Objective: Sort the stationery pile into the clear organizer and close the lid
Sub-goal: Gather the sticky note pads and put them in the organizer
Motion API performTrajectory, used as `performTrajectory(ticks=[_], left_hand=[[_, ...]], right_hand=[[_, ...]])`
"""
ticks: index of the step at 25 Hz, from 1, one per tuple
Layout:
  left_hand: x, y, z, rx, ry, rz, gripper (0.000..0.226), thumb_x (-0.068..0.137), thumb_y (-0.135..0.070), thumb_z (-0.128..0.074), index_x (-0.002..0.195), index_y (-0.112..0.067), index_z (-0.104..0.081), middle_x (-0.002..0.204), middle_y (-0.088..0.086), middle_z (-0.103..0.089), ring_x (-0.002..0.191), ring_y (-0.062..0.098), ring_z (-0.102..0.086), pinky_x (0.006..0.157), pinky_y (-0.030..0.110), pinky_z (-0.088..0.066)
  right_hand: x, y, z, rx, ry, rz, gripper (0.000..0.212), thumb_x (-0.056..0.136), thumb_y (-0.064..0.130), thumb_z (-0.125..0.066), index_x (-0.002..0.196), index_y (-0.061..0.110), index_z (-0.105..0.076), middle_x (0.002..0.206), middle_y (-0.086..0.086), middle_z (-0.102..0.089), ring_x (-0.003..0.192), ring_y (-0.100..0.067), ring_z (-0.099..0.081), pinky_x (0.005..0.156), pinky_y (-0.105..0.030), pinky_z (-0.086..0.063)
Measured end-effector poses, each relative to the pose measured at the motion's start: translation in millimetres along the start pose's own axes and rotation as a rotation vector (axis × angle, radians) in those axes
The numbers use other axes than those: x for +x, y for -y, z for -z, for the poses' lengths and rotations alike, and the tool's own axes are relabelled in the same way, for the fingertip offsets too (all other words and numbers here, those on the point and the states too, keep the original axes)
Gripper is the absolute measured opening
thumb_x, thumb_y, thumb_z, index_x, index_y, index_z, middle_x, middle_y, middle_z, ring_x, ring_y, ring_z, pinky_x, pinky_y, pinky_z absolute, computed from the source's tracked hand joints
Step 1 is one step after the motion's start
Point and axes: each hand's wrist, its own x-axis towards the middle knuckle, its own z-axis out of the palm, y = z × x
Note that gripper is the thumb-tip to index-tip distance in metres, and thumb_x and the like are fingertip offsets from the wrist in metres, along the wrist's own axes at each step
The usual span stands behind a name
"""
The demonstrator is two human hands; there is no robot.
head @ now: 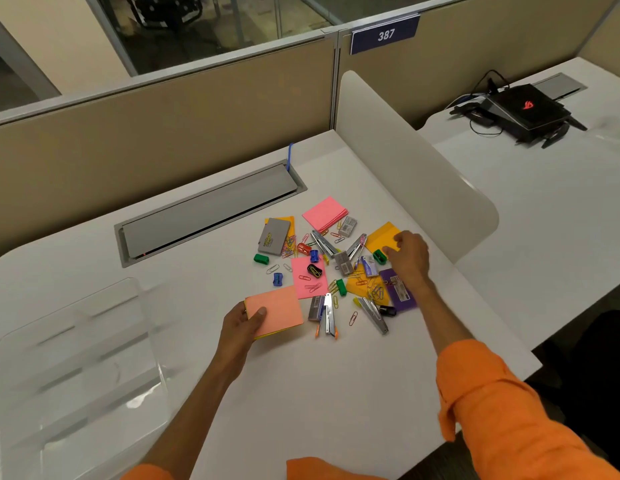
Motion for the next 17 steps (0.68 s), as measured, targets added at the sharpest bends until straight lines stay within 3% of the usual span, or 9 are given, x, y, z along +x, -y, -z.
performTrajectory(ticks=[8,11,15,17], left_hand=[[5,1,4,0.003,-0.025,-0.002,0.02,0.094,-0.017,-0.063,0.114,-0.018,-0.063,0.114,0.008,-0.07,0.106,0.029,-0.065,0.095,0.045,-0.051],[6,-1,7,0.001,-0.047,0.001,0.013,0.094,-0.016,-0.063,0.105,-0.023,-0.063,0.111,0.006,-0.07,0.101,0.026,-0.065,0.093,0.043,-0.051],[8,-1,7,0.007,-0.058,0.009,0.012,0.094,-0.017,-0.063,0.102,-0.025,-0.062,0.11,0.004,-0.069,0.101,0.026,-0.064,0.094,0.044,-0.051],[10,1,6,0.011,-0.058,0.01,0.013,0.094,-0.018,-0.063,0.106,-0.024,-0.062,0.111,0.005,-0.069,0.104,0.027,-0.064,0.095,0.044,-0.051]], right_hand=[[59,-17,-6,-0.235,0.051,-0.053,0.055,0.077,0.031,-0.08,0.116,-0.001,-0.06,0.12,-0.024,-0.057,0.112,-0.041,-0.051,0.09,-0.044,-0.044],[67,-18,-10,-0.247,0.081,-0.096,0.055,0.072,0.035,-0.082,0.111,0.001,-0.063,0.117,-0.024,-0.059,0.11,-0.041,-0.053,0.088,-0.043,-0.045],[76,-27,-14,-0.179,0.126,-0.104,0.043,0.072,0.035,-0.082,0.086,-0.002,-0.066,0.1,-0.027,-0.064,0.094,-0.039,-0.06,0.071,-0.036,-0.045],[75,-28,-11,-0.119,0.115,-0.078,0.036,0.079,0.027,-0.077,0.065,0.003,-0.054,0.077,-0.02,-0.061,0.077,-0.031,-0.057,0.056,-0.027,-0.035]])
